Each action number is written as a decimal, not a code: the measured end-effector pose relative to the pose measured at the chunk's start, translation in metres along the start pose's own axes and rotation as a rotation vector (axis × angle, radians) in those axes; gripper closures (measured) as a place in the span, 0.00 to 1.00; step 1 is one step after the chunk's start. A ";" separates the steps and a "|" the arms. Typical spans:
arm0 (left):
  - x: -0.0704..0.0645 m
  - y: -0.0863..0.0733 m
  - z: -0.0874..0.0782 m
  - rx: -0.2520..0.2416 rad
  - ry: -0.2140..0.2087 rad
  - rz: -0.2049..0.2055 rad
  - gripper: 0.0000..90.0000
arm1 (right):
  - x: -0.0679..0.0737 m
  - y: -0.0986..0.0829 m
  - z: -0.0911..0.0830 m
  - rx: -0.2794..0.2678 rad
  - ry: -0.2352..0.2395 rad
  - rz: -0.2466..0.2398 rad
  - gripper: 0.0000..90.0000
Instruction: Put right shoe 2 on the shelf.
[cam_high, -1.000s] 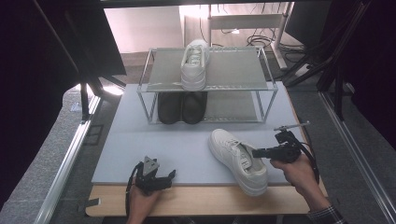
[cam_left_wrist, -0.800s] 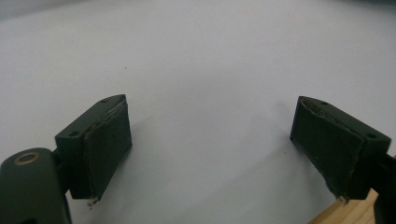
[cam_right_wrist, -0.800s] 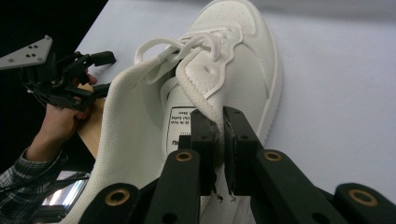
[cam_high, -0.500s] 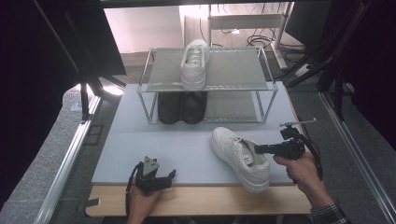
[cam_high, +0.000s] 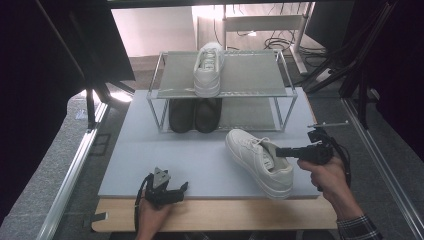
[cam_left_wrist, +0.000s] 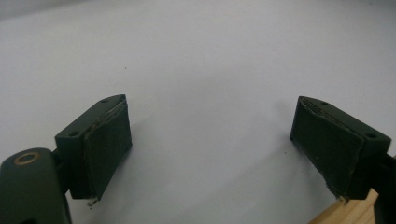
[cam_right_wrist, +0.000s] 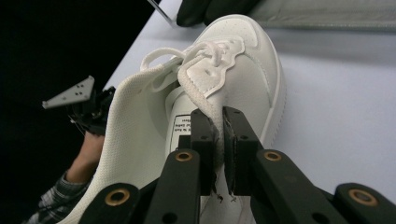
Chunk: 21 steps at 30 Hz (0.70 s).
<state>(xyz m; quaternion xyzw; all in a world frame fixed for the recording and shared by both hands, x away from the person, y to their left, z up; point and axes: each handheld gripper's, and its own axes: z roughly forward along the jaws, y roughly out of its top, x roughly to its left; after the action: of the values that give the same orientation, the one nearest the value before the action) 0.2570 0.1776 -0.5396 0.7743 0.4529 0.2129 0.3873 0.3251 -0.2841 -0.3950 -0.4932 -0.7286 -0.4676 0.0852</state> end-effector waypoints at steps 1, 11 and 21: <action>0.000 0.000 0.000 0.000 0.000 0.000 0.14 | 0.000 0.001 -0.001 -0.004 0.003 0.003 0.93; 0.000 0.000 0.000 0.000 0.000 0.001 0.14 | 0.004 0.013 -0.009 -0.033 0.026 0.016 0.93; 0.000 0.000 0.000 -0.001 0.000 0.000 0.14 | 0.014 0.031 -0.022 -0.079 0.058 0.020 0.93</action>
<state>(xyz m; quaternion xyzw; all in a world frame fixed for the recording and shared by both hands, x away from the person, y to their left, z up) 0.2571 0.1776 -0.5396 0.7742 0.4528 0.2128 0.3877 0.3351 -0.2897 -0.3562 -0.4895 -0.7020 -0.5091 0.0914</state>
